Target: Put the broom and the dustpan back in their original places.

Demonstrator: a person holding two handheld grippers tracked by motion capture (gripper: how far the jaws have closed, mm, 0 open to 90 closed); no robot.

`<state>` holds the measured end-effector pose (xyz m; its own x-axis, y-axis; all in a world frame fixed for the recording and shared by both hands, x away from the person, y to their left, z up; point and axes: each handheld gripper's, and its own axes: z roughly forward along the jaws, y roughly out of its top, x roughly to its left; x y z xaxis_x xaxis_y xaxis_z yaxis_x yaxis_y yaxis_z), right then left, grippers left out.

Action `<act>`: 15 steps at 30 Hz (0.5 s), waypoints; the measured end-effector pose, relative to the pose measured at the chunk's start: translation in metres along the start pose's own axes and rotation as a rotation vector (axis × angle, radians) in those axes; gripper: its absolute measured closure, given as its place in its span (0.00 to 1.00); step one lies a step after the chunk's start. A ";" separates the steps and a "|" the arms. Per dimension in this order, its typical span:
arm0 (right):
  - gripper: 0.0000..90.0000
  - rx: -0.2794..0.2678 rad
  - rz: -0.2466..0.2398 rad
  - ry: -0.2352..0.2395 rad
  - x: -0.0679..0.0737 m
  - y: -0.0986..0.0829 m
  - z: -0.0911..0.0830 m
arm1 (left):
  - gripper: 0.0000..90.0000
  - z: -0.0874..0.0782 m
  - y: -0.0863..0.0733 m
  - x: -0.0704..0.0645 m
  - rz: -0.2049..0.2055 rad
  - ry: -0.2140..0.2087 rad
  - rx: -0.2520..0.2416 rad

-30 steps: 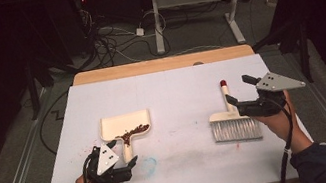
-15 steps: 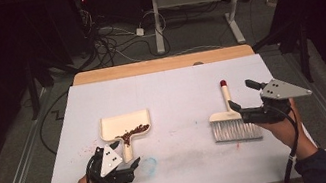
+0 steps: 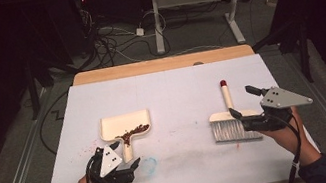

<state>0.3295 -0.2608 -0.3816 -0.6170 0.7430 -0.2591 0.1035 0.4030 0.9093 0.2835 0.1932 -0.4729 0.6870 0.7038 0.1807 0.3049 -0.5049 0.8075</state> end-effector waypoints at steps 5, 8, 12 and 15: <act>0.19 0.011 -0.019 -0.007 0.001 -0.004 -0.001 | 0.19 0.000 0.000 0.000 0.003 -0.002 0.003; 0.18 0.025 -0.027 -0.006 0.001 -0.008 -0.002 | 0.19 0.000 0.000 0.001 0.002 -0.002 0.002; 0.18 0.038 -0.041 -0.005 0.001 -0.013 -0.003 | 0.19 0.000 0.000 0.001 0.001 -0.003 0.004; 0.19 0.026 -0.049 -0.024 0.002 -0.018 -0.005 | 0.19 0.001 -0.001 0.001 0.004 -0.006 0.007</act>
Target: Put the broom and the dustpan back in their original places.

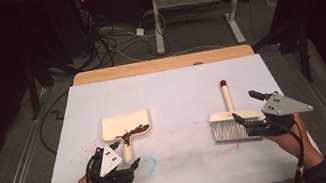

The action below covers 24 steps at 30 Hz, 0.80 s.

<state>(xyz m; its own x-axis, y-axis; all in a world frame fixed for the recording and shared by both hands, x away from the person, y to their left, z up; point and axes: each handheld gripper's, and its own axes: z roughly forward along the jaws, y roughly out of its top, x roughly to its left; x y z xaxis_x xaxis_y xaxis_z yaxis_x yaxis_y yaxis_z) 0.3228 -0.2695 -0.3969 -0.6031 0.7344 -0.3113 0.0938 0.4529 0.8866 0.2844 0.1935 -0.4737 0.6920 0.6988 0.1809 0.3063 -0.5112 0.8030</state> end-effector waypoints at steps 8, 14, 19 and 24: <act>0.18 -0.001 -0.009 0.010 0.001 -0.013 -0.005 | 0.19 0.003 0.000 -0.001 0.006 -0.003 0.011; 0.18 0.015 -0.008 0.007 0.004 -0.025 -0.008 | 0.19 0.004 0.001 -0.002 0.013 0.000 0.016; 0.18 0.007 0.015 0.007 0.008 -0.037 -0.012 | 0.19 0.005 0.001 -0.002 0.014 -0.001 0.013; 0.18 0.023 0.022 0.024 0.011 -0.047 -0.013 | 0.19 0.006 0.001 -0.002 0.016 0.001 0.022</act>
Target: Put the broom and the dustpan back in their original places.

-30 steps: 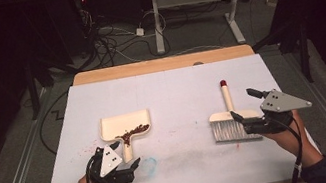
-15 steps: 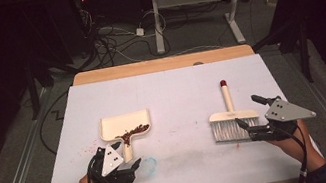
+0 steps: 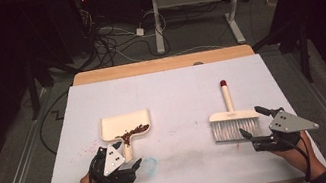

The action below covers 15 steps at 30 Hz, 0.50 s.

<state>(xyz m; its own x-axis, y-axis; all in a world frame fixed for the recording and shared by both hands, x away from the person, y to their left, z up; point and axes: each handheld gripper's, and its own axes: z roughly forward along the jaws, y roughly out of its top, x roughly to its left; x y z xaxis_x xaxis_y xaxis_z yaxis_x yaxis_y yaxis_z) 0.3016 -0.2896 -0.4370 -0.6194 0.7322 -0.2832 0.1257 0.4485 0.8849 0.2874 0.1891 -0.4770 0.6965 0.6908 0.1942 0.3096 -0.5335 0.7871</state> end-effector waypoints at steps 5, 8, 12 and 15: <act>0.18 0.029 -0.014 0.005 0.005 -0.011 0.002 | 0.19 0.000 0.000 0.001 -0.003 0.003 0.002; 0.18 0.038 -0.011 0.018 0.010 -0.019 0.003 | 0.19 0.001 -0.001 0.002 -0.005 0.001 0.005; 0.18 0.061 -0.016 0.044 0.015 -0.027 0.004 | 0.19 0.002 -0.001 0.002 -0.005 0.001 0.008; 0.18 0.055 -0.016 0.042 0.015 -0.027 0.004 | 0.19 0.002 -0.001 0.002 -0.005 0.000 0.009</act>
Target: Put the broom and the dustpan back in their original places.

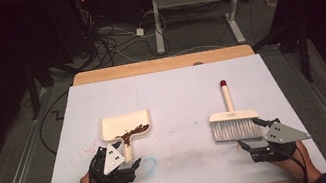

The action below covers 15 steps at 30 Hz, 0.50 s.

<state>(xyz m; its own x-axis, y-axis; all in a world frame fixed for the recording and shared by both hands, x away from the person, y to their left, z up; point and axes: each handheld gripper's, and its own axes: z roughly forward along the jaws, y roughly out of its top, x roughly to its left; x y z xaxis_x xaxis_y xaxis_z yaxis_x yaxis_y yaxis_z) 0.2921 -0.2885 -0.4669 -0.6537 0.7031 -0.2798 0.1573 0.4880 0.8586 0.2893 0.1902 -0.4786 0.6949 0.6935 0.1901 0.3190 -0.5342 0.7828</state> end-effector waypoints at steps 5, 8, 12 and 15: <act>0.18 -0.006 -0.006 0.003 0.001 0.001 0.000 | 0.19 -0.002 -0.001 -0.003 0.017 0.003 0.010; 0.18 -0.005 -0.015 0.003 0.003 0.002 -0.001 | 0.19 -0.005 -0.001 -0.004 0.022 0.006 0.002; 0.18 -0.030 -0.020 -0.008 0.003 0.005 -0.007 | 0.19 -0.007 -0.001 -0.004 0.015 0.006 -0.005; 0.18 -0.036 -0.013 -0.020 0.000 0.005 -0.007 | 0.19 -0.006 -0.001 -0.004 0.016 0.002 -0.006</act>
<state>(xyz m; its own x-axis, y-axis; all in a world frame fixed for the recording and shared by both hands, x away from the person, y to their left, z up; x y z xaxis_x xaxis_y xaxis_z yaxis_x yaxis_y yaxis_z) 0.2872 -0.2894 -0.4593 -0.6403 0.7074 -0.2993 0.1219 0.4784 0.8697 0.2825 0.1904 -0.4767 0.6987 0.6858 0.2038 0.3040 -0.5424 0.7832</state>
